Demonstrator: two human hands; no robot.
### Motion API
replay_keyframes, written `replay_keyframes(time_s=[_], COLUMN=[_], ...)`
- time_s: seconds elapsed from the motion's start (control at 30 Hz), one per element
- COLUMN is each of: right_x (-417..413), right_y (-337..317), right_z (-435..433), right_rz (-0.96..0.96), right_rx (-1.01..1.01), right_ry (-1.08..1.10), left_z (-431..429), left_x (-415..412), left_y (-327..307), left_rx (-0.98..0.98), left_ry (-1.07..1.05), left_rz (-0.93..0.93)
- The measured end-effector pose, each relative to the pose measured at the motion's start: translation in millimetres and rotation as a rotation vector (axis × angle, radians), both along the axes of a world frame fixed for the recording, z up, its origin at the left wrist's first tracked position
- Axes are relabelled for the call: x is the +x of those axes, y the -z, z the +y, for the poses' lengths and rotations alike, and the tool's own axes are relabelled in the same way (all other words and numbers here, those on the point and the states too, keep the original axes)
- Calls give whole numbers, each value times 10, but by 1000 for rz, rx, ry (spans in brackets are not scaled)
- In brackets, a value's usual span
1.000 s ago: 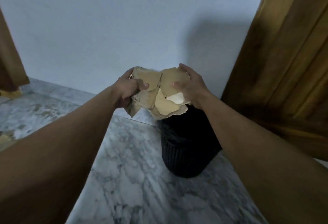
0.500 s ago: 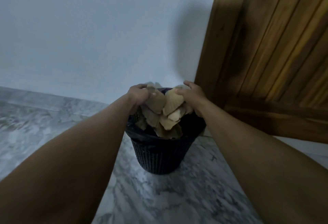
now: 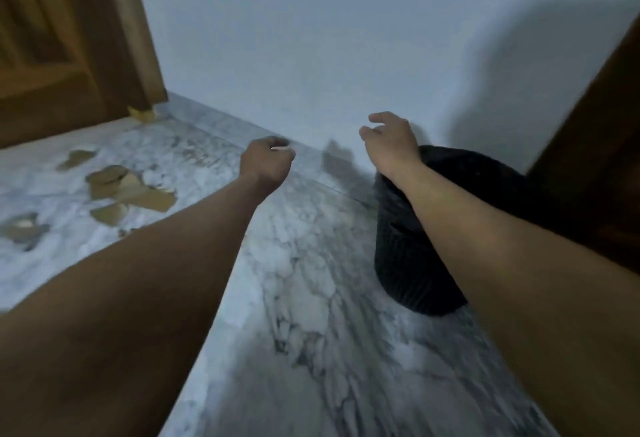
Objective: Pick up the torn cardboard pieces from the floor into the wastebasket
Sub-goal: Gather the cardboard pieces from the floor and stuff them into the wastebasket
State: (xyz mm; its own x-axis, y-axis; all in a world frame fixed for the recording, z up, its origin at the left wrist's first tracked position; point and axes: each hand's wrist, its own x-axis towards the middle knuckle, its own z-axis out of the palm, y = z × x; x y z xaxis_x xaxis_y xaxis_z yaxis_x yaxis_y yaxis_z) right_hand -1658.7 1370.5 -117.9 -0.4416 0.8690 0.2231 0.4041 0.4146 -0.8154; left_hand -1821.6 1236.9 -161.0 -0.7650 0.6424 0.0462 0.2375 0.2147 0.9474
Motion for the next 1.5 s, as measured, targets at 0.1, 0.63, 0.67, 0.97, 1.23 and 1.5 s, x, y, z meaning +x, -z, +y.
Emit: replay_keyframes(time_s=[0.1,0.63,0.67,0.97,1.23,1.5], right_x=[-581,-1893,-1958,-2556,-2597,-2687], right_y=[350,2525,2563,3101,3134,3084], right_z=[-409,-2823,-2899,-3334,-3392,-3840], right_rz=[-10,-827,-857,-820,-509,-668], right_rx=[-25,-123,-99,323,340,403], right_ry=[-127,-852,-846,-836,-780,-1026], left_z=[-768,-4138,-4228,-4397,-4149,-5018], left_x=[-351,-344,-380,-1920,-1478,-1417], left_y=[421,2250,2310,2631,2688,2450], left_rx=[-147,-927,-945,-958,-626,-856], left_ry=[-134,-478,-484,-396,-342,-675], left_rz=[83,140,154,355,599,628])
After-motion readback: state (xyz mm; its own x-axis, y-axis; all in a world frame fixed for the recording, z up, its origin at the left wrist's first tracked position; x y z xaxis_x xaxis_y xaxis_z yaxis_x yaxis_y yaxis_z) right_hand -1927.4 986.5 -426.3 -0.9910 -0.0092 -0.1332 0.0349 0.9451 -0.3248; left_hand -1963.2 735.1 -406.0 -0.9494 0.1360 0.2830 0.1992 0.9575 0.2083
